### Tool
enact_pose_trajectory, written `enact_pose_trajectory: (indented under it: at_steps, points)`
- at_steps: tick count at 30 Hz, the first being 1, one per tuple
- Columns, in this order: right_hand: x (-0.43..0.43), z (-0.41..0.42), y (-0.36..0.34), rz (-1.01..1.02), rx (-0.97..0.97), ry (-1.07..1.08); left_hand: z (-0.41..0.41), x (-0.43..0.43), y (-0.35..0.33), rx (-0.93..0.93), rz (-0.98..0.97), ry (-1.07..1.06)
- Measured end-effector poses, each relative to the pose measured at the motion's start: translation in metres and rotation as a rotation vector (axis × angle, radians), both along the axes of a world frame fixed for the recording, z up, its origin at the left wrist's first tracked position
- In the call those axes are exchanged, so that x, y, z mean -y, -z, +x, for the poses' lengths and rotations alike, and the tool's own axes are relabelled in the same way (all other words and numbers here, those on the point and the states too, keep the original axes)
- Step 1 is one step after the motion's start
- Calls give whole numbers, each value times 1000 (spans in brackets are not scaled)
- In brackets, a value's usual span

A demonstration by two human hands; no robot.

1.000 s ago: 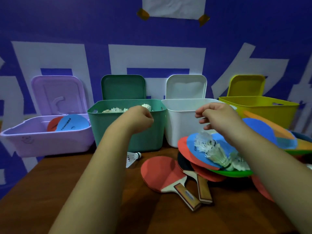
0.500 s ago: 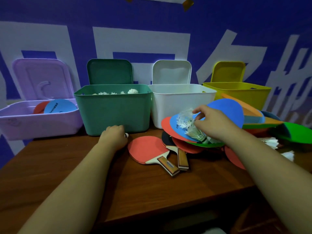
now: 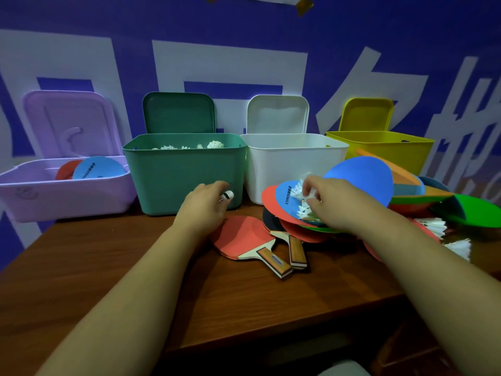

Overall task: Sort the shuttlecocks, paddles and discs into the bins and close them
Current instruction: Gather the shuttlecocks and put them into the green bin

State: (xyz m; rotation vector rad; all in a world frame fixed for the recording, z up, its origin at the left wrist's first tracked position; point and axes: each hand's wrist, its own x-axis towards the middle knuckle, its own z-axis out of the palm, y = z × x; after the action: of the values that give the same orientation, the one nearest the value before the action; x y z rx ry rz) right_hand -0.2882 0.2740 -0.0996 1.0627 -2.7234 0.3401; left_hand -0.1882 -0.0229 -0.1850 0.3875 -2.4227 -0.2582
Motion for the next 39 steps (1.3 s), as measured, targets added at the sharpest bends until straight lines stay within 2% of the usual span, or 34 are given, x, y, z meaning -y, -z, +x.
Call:
enact_pose_trajectory:
  at_steps: [4, 7, 9, 12, 15, 17, 22, 24, 26, 28, 32, 39]
  points:
    - [-1, 5, -5, 229, -5, -20, 2, -12, -5, -73, -36, 72]
    - [-1, 7, -9, 267, -104, -20, 3, -18, -7, -115, 11, 152]
    - [0, 8, -15, 206, -110, -17, 4, -20, -10, -127, 6, 213]
    - [6, 14, -22, -4, -108, -88, 8, -18, -19, -188, -132, 232]
    - [22, 27, -26, -273, -101, -239, 13, -18, -36, -316, -74, 186]
    - [36, 35, -29, -344, -141, -298, 16, -19, -50, -409, -17, 193]
    - [63, 33, -30, -494, -133, -339, 28, -6, -95, -667, -72, 193]
    - [72, 29, -28, -529, -93, -335, 26, 12, -101, -576, -82, 68]
    - [80, 26, -26, -544, -64, -346, 24, 35, -92, -354, -106, -154]
    - [90, 22, -24, -554, -49, -346, 25, 56, -71, -222, -98, -267]
    - [115, 11, -26, -620, -17, -309, 35, 79, -32, -154, -174, -281]
    - [168, -7, -42, -809, 38, -220, 43, 86, -25, -102, -198, -243]
